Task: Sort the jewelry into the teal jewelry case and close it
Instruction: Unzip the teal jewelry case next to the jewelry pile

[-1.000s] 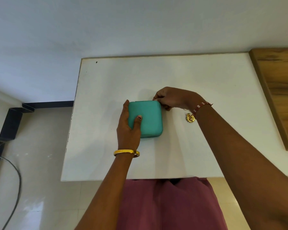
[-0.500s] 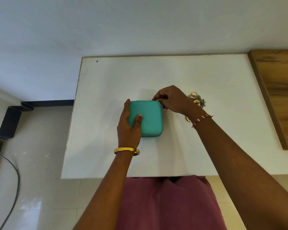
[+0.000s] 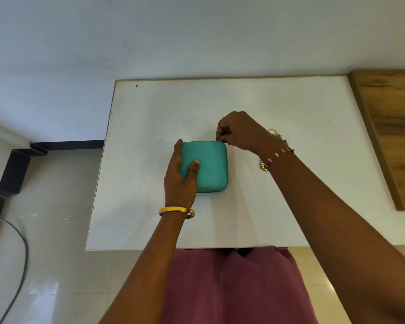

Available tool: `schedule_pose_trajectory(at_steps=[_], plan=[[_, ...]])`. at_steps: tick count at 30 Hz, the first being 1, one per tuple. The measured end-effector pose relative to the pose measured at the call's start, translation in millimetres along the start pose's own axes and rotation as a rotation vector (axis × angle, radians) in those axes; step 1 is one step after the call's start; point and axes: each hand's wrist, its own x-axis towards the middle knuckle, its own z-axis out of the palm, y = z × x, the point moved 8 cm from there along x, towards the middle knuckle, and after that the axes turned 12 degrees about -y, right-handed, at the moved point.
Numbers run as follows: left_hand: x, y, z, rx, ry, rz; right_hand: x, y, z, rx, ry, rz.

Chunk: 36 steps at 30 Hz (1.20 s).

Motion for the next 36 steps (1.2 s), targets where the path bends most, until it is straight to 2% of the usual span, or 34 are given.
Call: schedule_pose_trajectory(at_steps=[3,5,7,12,15,24,26,28,30,31,33,36], plan=[[0,-1,0,-0.006,0.014,0.007,-6,2,3,-0.060,0.041,0.014],[0,-1,0,0.002,0.035,0.016,-20,8,5,-0.039,0.133,0.010],[-1,0,0,0.016,0.056,0.031,-38,17,9,0.019,0.224,0.029],[-2,-1,0,0.028,0.056,0.026,-88,23,51,0.194,0.289,0.155],[-1,-1,0,0.037,0.039,0.037,-119,12,82,0.301,0.383,0.211],[-4,-2,-3,0.005,-0.010,-0.070,-121,1,108,0.513,0.510,0.273],[-16,-8,-12,-0.059,0.073,-0.104,-125,3,108,0.533,0.529,0.267],[-36,-17,-25,-0.129,0.244,-0.136,-127,4,106,0.547,0.542,0.257],[-58,-35,-29,-0.261,0.355,-0.263,-128,4,107,0.558,0.547,0.249],[-65,-44,-23,-0.337,0.328,-0.346,-129,3,107,0.564,0.547,0.247],[-73,-53,-2,-0.413,0.164,-0.470,-131,1,108,0.551,0.552,0.245],[-74,-46,24,-0.377,-0.033,-0.512,-133,-7,108,0.432,0.544,0.221]])
